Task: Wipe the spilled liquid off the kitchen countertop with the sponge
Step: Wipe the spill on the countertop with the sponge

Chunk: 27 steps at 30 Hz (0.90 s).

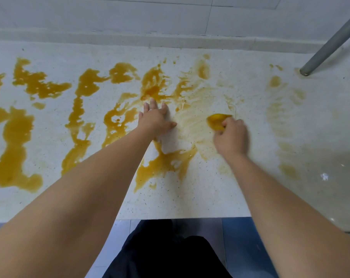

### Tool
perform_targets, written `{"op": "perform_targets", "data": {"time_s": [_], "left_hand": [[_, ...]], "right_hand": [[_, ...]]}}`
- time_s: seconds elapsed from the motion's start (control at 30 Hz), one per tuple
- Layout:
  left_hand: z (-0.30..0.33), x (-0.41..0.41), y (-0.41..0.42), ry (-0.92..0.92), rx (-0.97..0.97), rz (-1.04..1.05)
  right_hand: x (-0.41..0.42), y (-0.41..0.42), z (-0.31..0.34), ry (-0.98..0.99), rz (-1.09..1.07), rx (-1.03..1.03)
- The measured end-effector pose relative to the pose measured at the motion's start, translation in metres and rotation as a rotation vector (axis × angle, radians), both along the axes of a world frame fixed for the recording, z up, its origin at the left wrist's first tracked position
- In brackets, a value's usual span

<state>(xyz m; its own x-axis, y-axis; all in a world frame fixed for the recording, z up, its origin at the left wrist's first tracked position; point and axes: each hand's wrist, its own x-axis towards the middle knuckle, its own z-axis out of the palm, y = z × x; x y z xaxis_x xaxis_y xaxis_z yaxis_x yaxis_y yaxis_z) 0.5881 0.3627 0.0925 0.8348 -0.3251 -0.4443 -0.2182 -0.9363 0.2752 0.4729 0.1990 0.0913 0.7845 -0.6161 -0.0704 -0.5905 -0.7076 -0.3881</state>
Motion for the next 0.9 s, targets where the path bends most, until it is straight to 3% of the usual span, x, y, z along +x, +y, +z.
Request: {"op": "perform_targets", "data": {"time_s": [0.13,0.3,0.37,0.5,0.57,0.7,0.9], "left_hand": [[-0.001,0.0,0.0,0.001,-0.01,0.006],[0.001,-0.004,0.003,0.002,-0.02,0.013],[0.0,-0.011,0.006,-0.009,-0.043,0.039],[-0.001,-0.031,0.02,-0.067,-0.023,0.089],[0.001,-0.037,0.031,-0.078,-0.002,0.109],[0.002,-0.045,0.059,-0.059,0.032,0.123],[-0.003,-0.051,0.069,-0.036,0.046,0.097]], "right_hand": [[-0.007,0.041,-0.004,-0.019,0.484,-0.012],[-0.012,-0.005,-0.002,0.026,0.015,-0.007],[-0.01,0.018,-0.001,0.017,0.112,-0.002],[-0.022,0.079,-0.003,0.017,0.591,0.053],[-0.025,0.067,-0.004,0.009,0.549,-0.046],[-0.028,0.037,-0.002,0.007,0.121,0.03],[-0.041,0.101,0.001,0.005,0.613,0.012]]}}
